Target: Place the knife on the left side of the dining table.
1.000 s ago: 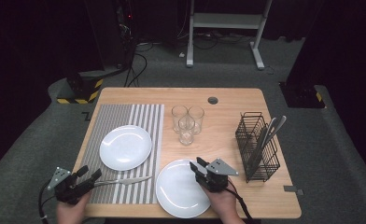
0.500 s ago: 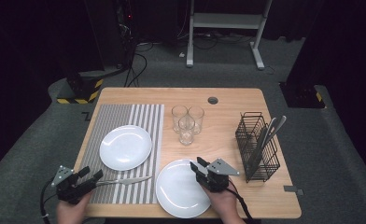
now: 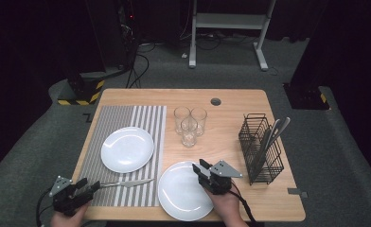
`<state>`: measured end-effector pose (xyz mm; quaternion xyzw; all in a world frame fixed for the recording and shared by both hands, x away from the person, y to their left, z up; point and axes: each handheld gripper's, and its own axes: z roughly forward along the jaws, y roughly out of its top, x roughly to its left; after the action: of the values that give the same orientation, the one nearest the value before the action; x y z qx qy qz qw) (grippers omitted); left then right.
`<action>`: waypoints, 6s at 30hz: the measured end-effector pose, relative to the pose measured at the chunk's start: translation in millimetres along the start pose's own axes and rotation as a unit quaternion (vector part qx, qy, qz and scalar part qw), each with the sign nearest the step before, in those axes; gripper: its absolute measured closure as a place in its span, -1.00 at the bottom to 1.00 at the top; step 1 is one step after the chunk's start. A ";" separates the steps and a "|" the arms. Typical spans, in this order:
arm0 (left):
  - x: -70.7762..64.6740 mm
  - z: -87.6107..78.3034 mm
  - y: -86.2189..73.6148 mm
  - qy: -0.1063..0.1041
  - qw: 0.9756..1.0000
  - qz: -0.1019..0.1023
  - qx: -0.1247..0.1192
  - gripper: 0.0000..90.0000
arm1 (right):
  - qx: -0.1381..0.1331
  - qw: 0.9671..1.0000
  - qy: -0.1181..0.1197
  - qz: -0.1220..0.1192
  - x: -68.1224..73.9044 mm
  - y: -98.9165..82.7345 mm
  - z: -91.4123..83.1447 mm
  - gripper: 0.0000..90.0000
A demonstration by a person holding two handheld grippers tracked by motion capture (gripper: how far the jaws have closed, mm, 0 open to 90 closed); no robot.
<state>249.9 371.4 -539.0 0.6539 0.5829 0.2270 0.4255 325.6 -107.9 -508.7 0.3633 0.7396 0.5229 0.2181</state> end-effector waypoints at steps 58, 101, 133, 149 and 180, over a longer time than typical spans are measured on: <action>6.4 2.0 -6.5 0.038 0.999 0.003 0.016 0.46 | 0.000 1.000 0.002 0.001 0.1 -0.9 0.0 0.40; -45.4 8.3 36.6 -0.008 0.998 0.050 -0.025 0.15 | -0.001 0.999 -0.014 -0.044 -5.1 6.2 0.0 0.22; -112.0 54.7 61.8 -0.049 0.993 0.109 -0.022 0.08 | 0.023 0.999 -0.031 -0.035 -15.3 15.1 3.1 -0.22; -102.8 57.1 54.0 -0.048 0.993 0.104 -0.004 0.05 | 0.044 0.997 -0.045 -0.035 -19.4 30.3 2.5 -0.35; -100.3 58.8 54.3 -0.051 0.994 0.093 -0.008 -0.04 | -0.009 0.996 -0.078 -0.034 -27.3 84.6 -20.5 -0.50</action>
<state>305.6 260.7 -505.9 0.7121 0.4956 0.2368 0.4373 354.8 -125.4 -424.1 0.3754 0.7277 0.4917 0.2962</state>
